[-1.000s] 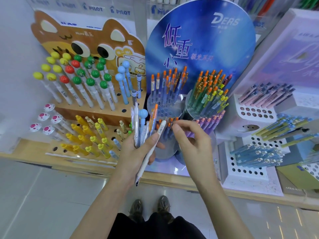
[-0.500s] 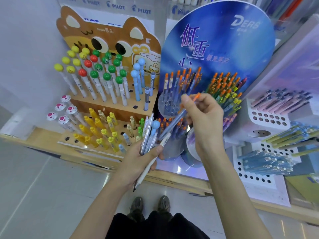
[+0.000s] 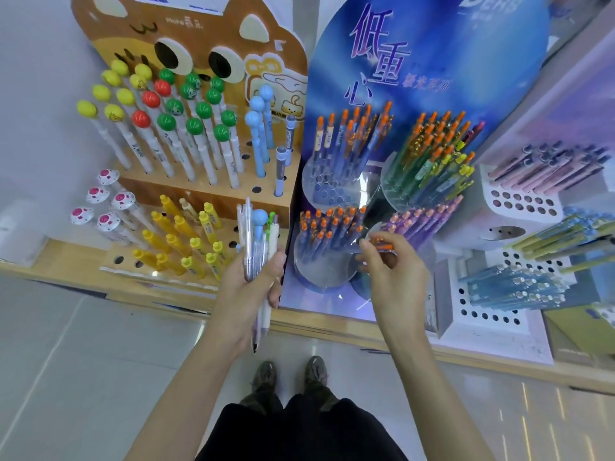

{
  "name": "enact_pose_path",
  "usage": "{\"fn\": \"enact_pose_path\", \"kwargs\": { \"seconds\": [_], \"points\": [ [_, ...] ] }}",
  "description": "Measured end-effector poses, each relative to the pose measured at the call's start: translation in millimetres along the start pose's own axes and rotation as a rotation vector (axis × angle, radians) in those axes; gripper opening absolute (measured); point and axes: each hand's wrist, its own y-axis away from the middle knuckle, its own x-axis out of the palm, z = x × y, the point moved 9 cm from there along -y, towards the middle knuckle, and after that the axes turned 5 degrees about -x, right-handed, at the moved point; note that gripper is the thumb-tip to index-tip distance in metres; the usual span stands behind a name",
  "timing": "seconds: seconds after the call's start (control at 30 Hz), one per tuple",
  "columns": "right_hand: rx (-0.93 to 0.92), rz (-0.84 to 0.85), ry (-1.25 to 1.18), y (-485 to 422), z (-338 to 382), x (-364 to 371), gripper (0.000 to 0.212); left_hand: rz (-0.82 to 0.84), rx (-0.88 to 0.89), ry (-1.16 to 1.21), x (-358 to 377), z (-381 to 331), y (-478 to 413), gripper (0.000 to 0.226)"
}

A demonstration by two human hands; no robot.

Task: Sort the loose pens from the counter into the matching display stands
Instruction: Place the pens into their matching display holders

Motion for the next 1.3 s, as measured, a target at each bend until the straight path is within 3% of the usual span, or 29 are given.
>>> {"fn": "enact_pose_path", "kwargs": {
  "seconds": [0.37,0.77,0.97,1.1,1.3],
  "points": [
    [0.023,-0.012,0.117,5.9,-16.2,17.2,0.009,0.065,-0.051,0.023,-2.7,6.2,-7.5,0.025],
    [-0.172,0.102,0.411,-11.0,11.5,39.3,0.018,0.069,-0.038,0.01,-5.5,0.2,-11.2,0.027],
    [-0.108,0.022,0.31,3.0,-0.3,25.4,0.015,0.066,-0.028,-0.012,-5.0,-0.6,-10.6,0.026],
    [-0.126,-0.031,0.28,18.3,-6.1,18.3,0.012,0.035,0.023,-0.094,-0.1,-0.6,-10.3,0.006],
    [-0.167,-0.04,0.247,18.4,-7.7,17.2,0.014,-0.033,0.047,-0.126,7.4,6.8,-15.8,0.01]
  ]
}}
